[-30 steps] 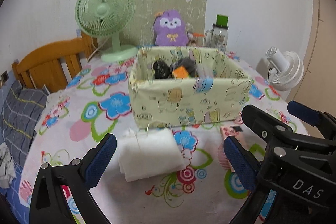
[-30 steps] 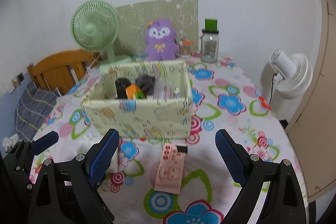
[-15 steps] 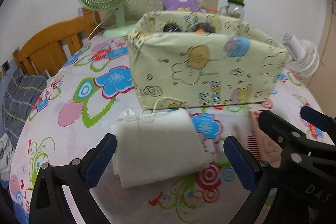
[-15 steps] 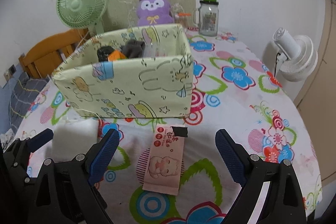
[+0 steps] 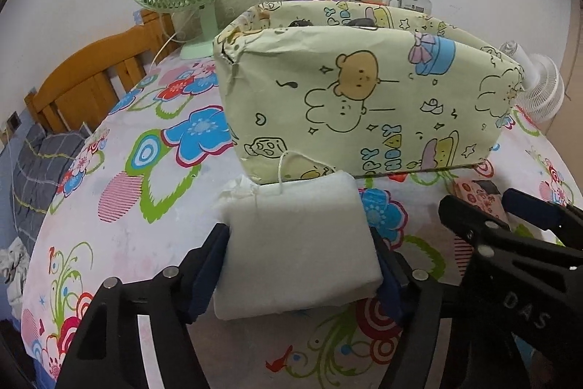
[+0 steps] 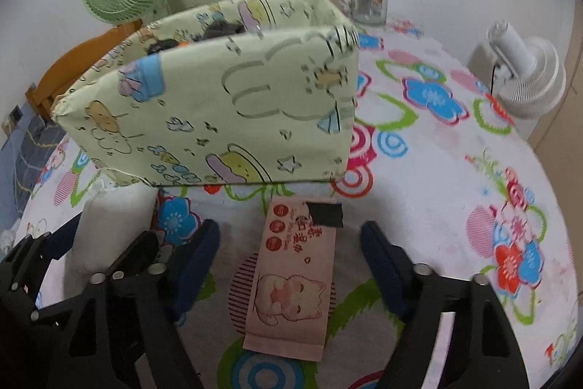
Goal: Organize soft objects
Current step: 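Grasp the white cloth pouch with the left tool while the right grasps the pink packet, then lift and carry the white pouch and pink packet over the fabric box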
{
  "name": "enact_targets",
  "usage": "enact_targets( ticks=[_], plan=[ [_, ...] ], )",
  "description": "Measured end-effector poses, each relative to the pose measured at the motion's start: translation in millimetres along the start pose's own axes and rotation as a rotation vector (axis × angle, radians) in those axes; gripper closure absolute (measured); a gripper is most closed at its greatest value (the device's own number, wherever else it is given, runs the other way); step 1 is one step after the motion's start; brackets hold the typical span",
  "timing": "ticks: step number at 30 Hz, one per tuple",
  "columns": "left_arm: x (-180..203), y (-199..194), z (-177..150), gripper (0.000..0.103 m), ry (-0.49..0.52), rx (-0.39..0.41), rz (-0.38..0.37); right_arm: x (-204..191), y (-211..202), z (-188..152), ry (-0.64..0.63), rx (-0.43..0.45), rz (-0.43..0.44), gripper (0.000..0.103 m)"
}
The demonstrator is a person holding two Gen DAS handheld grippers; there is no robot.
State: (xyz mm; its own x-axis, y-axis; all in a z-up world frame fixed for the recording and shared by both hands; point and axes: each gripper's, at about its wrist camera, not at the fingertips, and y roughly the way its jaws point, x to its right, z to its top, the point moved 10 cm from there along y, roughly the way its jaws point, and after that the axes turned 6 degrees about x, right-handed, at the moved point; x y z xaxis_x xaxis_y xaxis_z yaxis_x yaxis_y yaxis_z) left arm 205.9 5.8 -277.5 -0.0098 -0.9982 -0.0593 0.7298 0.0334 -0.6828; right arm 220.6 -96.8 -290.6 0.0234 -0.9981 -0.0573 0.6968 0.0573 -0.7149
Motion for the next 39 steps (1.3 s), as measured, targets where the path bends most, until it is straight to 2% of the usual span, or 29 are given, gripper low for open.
enact_targets(
  ticks=[4,5,7,11,17,27,39],
  plan=[
    [4,-2,1,0.036,0.024,0.010,0.004,0,-1,-2,-0.020,0.006,-0.037,0.052],
    [4,-3,1,0.038,0.014,0.010,-0.004,0,-1,-3,-0.030,0.004,-0.049,0.061],
    [4,-5,3,0.043,-0.008,0.015,-0.029,-5,-3,-6,-0.079,0.010,-0.071,0.062],
    [7,-11,4,0.054,0.004,0.030,-0.034,-8,-8,-8,-0.073,0.008,-0.048,0.063],
    [14,-22,3,0.064,0.008,0.040,-0.067,-8,-27,1,-0.061,0.054,-0.046,0.063],
    [23,-58,13,0.066,0.017,0.105,-0.083,-10,-68,15,-0.054,0.132,-0.030,0.063],
    [26,-112,43,0.066,0.018,0.216,-0.076,-16,-124,38,-0.063,0.227,-0.007,0.062]
  ],
)
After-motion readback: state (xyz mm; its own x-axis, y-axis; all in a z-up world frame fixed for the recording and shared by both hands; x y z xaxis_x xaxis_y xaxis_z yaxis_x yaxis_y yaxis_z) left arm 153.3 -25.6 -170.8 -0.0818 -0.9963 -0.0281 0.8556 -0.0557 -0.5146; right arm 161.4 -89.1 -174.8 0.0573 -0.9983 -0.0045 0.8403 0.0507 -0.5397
